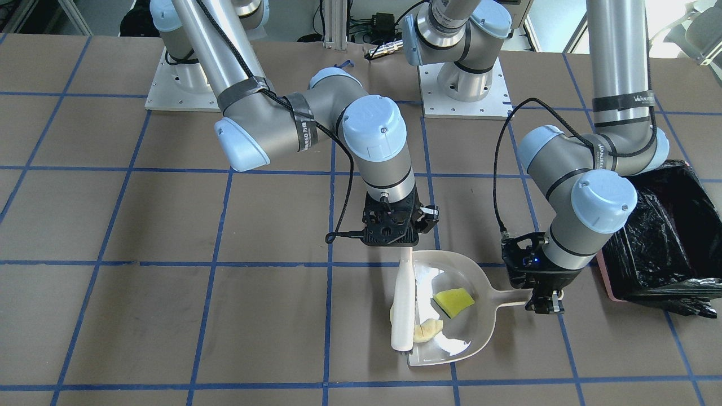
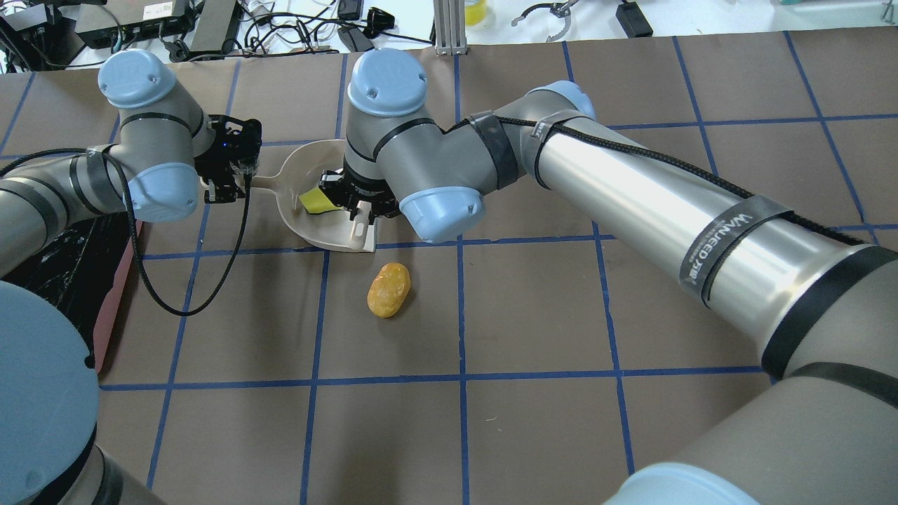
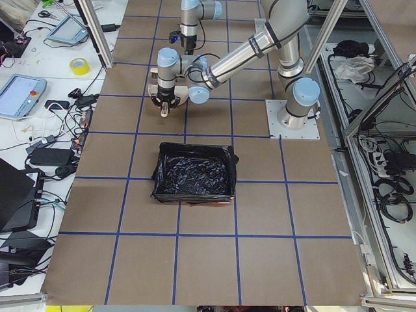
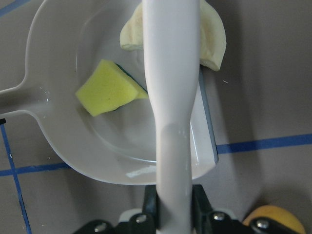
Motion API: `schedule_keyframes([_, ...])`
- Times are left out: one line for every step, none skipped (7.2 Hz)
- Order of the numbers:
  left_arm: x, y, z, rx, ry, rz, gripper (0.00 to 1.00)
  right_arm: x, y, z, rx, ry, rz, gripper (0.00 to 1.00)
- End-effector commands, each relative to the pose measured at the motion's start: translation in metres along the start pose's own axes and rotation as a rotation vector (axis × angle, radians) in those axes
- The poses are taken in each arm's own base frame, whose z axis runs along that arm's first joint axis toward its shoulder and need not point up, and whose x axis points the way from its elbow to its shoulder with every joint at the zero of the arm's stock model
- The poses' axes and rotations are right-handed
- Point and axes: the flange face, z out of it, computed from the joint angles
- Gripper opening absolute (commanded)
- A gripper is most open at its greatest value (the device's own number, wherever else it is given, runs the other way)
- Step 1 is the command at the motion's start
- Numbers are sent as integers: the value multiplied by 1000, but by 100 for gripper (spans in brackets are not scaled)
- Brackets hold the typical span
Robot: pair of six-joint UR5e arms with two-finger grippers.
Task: Sweep and dump trash into bin
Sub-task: 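Brush the peel and sponge deeper into the dustpan with the right gripper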
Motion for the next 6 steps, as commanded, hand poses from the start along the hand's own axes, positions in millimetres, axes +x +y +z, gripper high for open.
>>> schedule_keyframes([0,0,0,3,-2,-1,0,35,-10,-24,-26,145,-96,0])
schedule_keyframes([0,0,0,3,-2,-1,0,57,-3,-27,-63,169,-99,0])
schedule_keyframes([0,0,1,3,-1,-1,0,71,6,-11,-79,171,-117,0])
schedule_keyframes([0,0,2,4,1,-1,0,71,2,21,-21,124,-110,0])
schedule_keyframes([1,0,4,1,4,-1,0,62,-8,39,27,98,-46,0])
schedule_keyframes([1,0,4,0,5,-1,0,52,-7,35,24,64,-21,0])
